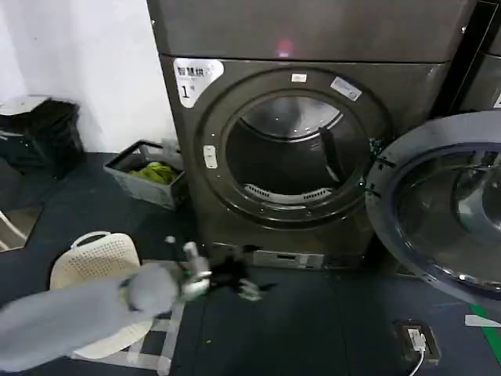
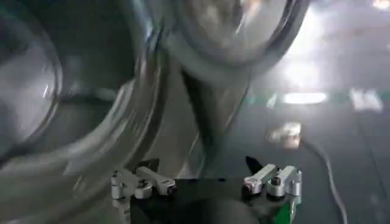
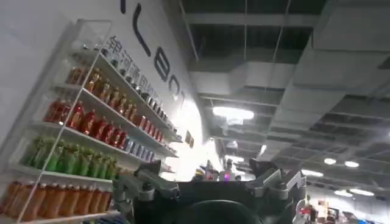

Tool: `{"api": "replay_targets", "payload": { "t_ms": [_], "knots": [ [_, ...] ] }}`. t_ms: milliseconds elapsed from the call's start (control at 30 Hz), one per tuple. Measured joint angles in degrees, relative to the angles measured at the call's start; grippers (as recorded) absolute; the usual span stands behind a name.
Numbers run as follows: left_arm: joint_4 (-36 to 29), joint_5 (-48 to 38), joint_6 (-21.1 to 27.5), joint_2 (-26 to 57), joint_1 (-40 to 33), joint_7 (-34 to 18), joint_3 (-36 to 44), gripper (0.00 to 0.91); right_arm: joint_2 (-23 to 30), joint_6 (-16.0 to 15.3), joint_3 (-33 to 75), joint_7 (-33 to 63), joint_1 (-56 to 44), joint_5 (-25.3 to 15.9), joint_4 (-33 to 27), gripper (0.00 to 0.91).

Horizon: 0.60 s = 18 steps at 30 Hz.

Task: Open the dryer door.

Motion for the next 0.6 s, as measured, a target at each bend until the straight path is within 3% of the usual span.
{"api": "replay_targets", "payload": {
  "t_ms": [167, 300, 600],
  "knots": [
    [1.32, -1.73, 8.74, 6.65, -3.59, 0.0, 2.41, 0.907, -0.44, -0.17, -1.16, -0.23, 1.11, -0.12, -0.19, 0.907],
    [3.35, 0.55, 12.91, 9.64, -6.04, 4.67, 3.57, 0.907, -0.46, -0.17, -2.12, -0.4, 1.8, -0.17, -0.2, 0.907],
    [10.18, 12.73, 12.4, 14.44, -15.0, 25.11, 5.99, 0.907, -0.5, 0.03, -3.57, -0.83, 2.57, -0.16, -0.21, 0.907]
  ]
}}
